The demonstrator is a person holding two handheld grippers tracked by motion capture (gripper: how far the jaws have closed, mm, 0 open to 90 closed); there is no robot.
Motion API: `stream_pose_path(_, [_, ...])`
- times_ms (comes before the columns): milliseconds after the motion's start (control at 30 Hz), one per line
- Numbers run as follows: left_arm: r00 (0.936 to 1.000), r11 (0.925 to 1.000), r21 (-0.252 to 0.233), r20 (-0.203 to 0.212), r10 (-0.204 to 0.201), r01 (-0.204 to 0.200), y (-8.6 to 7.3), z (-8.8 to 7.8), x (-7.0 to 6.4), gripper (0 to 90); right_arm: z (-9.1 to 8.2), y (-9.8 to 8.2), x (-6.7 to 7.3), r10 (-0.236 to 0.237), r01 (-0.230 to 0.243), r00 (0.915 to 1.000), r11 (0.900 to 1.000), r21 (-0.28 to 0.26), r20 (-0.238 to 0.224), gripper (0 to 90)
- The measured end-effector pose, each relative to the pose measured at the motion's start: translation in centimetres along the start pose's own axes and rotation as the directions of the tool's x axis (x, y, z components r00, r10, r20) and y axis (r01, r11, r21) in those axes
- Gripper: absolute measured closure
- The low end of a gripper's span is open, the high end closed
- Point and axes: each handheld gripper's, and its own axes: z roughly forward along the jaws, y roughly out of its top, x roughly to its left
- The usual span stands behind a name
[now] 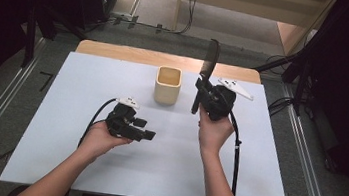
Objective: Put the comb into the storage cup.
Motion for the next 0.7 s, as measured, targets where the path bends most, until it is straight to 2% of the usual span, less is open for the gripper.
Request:
stream_pose_path(100, [0.9999,0.9999,0.006,-0.011,0.009,-0.009,-0.3,-0.4,0.1,35.8,0.2,0.2,0.1,-0.021,0.021,0.9998,1.000,0.002,0.005,70.2])
stream_pose_path(533, [0.9998,0.9998,0.018,-0.017,-0.009,0.009,-1.4,-1.4,0.5,35.8,0.9,1.5,0.4,-0.024,0.024,0.9992,1.000,-0.001,-0.031,70.2])
stream_pose_path(700, [0.9989,0.9993,0.019,-0.034,-0.032,0.033,-1.7,-1.6,0.7,35.8,1.3,1.9,0.5,-0.002,0.002,0.9987,1.000,0.001,-0.050,70.2])
